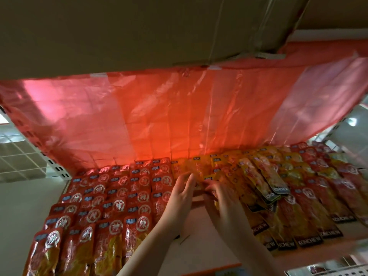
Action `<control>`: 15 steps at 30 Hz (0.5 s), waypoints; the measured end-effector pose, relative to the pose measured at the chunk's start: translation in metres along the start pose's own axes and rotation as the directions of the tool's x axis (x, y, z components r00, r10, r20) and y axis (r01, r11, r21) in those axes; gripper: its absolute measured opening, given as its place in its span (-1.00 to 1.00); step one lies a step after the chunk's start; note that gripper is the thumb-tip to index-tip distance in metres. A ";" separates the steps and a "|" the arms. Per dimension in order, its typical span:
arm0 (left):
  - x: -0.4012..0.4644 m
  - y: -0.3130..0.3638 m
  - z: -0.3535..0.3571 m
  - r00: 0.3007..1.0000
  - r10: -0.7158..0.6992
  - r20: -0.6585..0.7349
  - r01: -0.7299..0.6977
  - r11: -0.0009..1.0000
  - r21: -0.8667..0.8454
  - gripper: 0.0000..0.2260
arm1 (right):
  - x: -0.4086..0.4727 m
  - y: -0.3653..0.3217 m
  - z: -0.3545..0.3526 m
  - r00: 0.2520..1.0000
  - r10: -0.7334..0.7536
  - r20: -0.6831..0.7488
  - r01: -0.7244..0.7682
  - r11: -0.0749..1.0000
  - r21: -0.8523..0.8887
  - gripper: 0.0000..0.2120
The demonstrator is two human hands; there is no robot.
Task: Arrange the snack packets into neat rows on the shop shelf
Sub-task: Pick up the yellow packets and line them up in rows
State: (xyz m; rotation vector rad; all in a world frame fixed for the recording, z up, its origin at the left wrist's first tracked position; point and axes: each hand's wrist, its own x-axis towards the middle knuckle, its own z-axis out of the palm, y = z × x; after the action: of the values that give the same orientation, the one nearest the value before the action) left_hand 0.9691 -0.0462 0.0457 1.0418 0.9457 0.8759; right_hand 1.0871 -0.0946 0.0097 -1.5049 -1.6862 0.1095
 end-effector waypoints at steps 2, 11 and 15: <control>-0.001 -0.004 0.008 0.998 0.037 0.045 -0.039 0.998 0.056 -0.70 | -0.007 0.004 0.001 0.998 -0.012 0.055 0.013 1.000 -0.027 -0.73; 0.001 -0.014 0.034 0.981 0.095 0.171 -0.116 0.986 0.119 -0.72 | -0.004 0.030 -0.035 0.998 0.059 0.032 -0.059 0.998 -0.007 -0.58; 0.016 -0.036 0.032 0.983 0.157 0.092 -0.182 0.866 0.466 -0.81 | 0.001 0.048 -0.057 0.994 -0.027 -0.105 0.012 0.991 -0.134 -0.72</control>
State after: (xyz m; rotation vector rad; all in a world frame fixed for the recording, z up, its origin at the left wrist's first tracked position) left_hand 1.0094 -0.0507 0.0152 1.5820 1.0635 0.7716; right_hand 1.1602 -0.1066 0.0194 -1.5637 -1.6493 -0.0948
